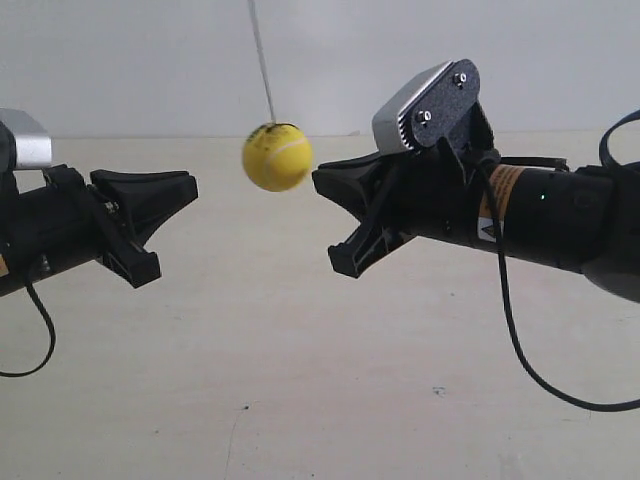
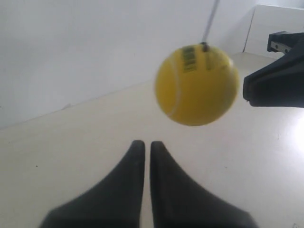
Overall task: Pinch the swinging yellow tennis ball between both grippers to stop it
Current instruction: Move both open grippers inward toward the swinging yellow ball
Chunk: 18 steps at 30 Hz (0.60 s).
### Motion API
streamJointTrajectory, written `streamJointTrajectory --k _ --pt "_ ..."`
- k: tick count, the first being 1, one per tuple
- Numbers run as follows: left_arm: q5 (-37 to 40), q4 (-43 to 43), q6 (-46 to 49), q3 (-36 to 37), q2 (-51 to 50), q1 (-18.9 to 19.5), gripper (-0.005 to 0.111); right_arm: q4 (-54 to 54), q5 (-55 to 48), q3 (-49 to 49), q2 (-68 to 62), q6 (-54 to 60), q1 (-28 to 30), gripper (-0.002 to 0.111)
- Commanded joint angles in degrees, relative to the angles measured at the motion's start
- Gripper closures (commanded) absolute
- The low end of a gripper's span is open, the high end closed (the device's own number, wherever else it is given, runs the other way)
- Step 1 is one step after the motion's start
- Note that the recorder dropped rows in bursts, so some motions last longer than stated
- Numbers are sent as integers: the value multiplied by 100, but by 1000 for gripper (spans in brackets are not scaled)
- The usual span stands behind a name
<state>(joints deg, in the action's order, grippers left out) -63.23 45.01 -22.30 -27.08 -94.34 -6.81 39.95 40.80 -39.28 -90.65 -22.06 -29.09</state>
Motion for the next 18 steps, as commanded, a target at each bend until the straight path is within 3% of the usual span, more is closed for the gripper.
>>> streamJointTrajectory --k 1,18 --pt "28 7 34 -28 -8 -43 102 -29 55 -22 -7 39 -6 108" --pt "-43 326 34 -28 -8 -47 102 199 511 -22 -7 -385 -6 108"
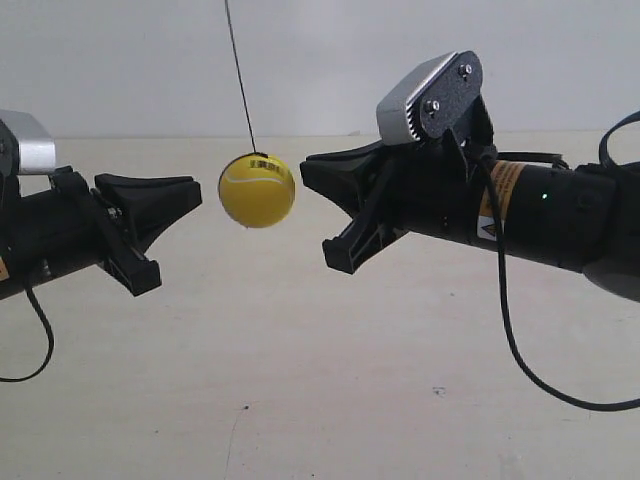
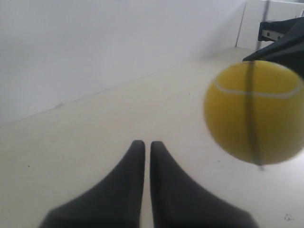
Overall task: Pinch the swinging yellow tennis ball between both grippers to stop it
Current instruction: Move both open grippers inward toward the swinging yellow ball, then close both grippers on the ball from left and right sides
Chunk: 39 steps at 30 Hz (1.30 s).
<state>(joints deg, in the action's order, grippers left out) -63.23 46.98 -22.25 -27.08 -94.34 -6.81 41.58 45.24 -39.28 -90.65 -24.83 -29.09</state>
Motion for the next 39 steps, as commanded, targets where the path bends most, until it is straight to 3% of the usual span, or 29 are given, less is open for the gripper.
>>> streamJointTrajectory --k 1,12,39 --pt "-82 218 8 -28 -8 -47 102 36 67 -22 -7 -167 -6 108" --pt "-534 1272 8 -28 -8 -58 102 284 41 -22 -7 -415 -6 108" --pt "-444 1067 75 -28 -8 -43 102 576 145 -22 -7 -530 -6 108"
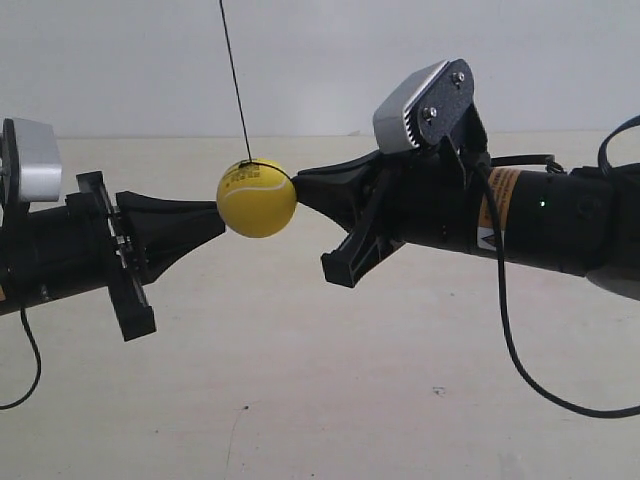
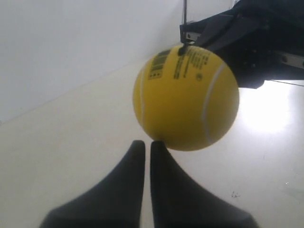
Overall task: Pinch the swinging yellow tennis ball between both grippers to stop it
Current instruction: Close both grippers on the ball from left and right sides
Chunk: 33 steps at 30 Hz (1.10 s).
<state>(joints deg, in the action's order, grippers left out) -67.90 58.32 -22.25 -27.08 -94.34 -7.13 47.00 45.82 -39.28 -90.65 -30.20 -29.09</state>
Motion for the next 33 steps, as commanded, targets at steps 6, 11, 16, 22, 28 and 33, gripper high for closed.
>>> streamJointTrajectory --k 6,11,16,22,28,33 --pt "300 -267 86 -28 -8 155 102 35 87 -22 -7 8 -6 108" --pt "170 -234 7 -28 -8 191 102 35 87 -22 -7 8 -6 108" --pt "-206 -168 -174 -28 -8 191 102 34 158 -22 -7 -2 -6 108" --pt "-206 -45 -174 -28 -8 191 102 34 158 -22 -7 -2 -6 108" --pt "-206 -21 -259 -28 -8 191 102 34 170 -22 -7 -82 -6 108" --pt "-206 9 -257 -28 -8 191 102 147 369 -22 -49 -251 -16 108"
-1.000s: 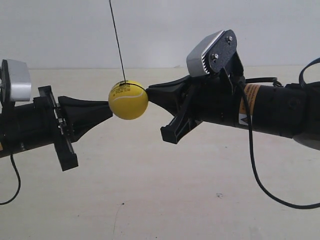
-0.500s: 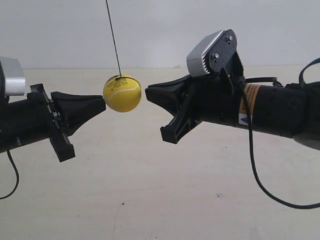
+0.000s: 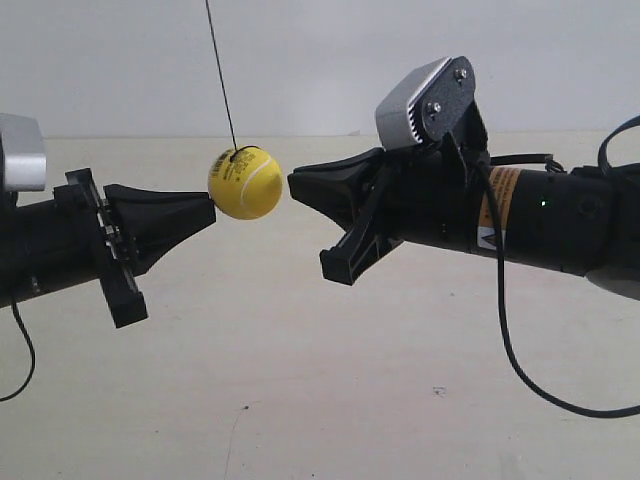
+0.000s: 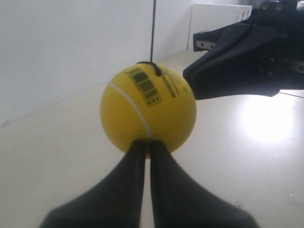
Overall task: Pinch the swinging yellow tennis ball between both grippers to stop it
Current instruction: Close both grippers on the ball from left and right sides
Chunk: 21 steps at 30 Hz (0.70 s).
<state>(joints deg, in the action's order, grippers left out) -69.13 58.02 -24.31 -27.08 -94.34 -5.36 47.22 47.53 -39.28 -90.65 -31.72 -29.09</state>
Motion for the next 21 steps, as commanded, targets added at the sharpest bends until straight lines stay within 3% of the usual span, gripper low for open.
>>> streamJointTrajectory --k 1,21 --pt "-83 39 -51 -28 -8 14 102 124 252 -22 -115 -99 -27 108" --pt "-83 95 -51 -28 -8 14 102 241 364 -140 -321 -183 -27 108"
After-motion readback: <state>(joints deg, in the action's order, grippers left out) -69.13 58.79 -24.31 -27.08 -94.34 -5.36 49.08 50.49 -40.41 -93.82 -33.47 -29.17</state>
